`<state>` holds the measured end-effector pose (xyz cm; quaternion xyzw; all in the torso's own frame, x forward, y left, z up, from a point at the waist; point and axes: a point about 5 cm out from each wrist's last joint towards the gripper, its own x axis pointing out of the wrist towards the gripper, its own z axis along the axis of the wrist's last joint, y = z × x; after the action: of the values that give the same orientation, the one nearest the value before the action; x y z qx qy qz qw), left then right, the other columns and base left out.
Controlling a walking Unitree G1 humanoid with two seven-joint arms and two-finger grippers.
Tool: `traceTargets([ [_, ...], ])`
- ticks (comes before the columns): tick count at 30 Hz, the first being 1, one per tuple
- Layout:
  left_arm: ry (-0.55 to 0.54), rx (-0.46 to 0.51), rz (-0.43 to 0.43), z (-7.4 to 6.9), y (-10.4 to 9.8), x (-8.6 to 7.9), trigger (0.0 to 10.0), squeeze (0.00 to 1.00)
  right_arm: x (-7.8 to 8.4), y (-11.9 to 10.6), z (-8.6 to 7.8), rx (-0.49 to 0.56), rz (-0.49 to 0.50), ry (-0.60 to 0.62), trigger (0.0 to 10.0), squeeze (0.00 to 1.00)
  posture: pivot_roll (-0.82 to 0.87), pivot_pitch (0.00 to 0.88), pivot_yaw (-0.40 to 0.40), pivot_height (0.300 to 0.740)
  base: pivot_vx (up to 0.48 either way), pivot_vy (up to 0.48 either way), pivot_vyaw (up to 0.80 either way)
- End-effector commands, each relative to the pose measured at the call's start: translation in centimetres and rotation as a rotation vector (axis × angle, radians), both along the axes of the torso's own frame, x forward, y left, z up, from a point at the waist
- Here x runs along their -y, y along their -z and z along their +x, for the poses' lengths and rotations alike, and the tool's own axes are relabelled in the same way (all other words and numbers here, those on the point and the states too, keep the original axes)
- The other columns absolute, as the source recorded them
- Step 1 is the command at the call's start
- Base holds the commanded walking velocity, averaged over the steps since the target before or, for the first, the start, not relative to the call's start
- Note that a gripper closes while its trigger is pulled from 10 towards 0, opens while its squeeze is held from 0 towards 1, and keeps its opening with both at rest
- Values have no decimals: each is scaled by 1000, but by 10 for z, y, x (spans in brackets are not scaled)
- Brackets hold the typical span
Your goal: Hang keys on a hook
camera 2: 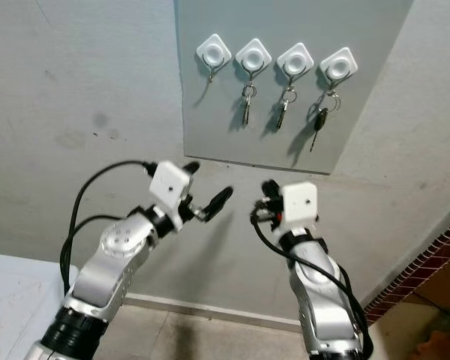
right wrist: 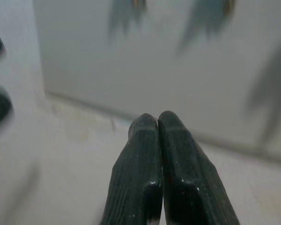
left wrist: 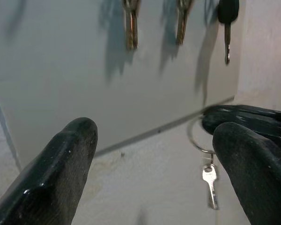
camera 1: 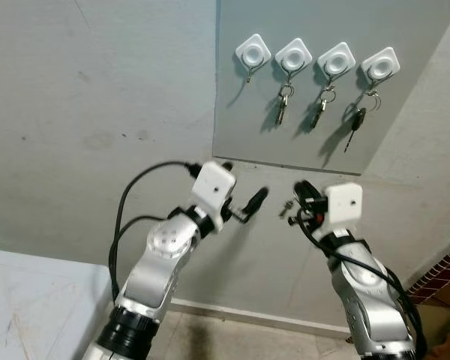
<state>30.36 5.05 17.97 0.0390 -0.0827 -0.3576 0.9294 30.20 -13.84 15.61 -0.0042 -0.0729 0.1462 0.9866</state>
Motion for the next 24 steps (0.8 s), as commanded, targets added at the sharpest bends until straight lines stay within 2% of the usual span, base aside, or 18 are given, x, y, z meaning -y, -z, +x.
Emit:
traceTargets([
  [1,5,33,-14,1,-13,-2,10000,0,-3,-16,8,55,28,-34,10000,0,49,23,-25,740,0,0,0],
  [2,5,33,-14,1,-13,-2,10000,0,-3,-16,8,55,28,-34,10000,0,49,23,-25,740,0,0,0],
  [7,33,84,1,2,-28,-6,10000,0,-8,-45,22,137,78,-85,10000,0,60,21,-25,740,0,0,0],
  [13,52,106,4,4,-39,-7,10000,0,-13,-61,29,183,108,-124,10000,0,59,18,-23,740,0,0,0],
  [19,42,128,-23,10,-52,-12,10000,0,-18,-68,31,202,116,-168,10000,0,56,14,-26,740,0,0,0],
  [24,11,162,-29,17,-62,-17,10000,0,-33,-68,30,182,126,-270,10000,0,56,16,-33,740,0,0,0],
])
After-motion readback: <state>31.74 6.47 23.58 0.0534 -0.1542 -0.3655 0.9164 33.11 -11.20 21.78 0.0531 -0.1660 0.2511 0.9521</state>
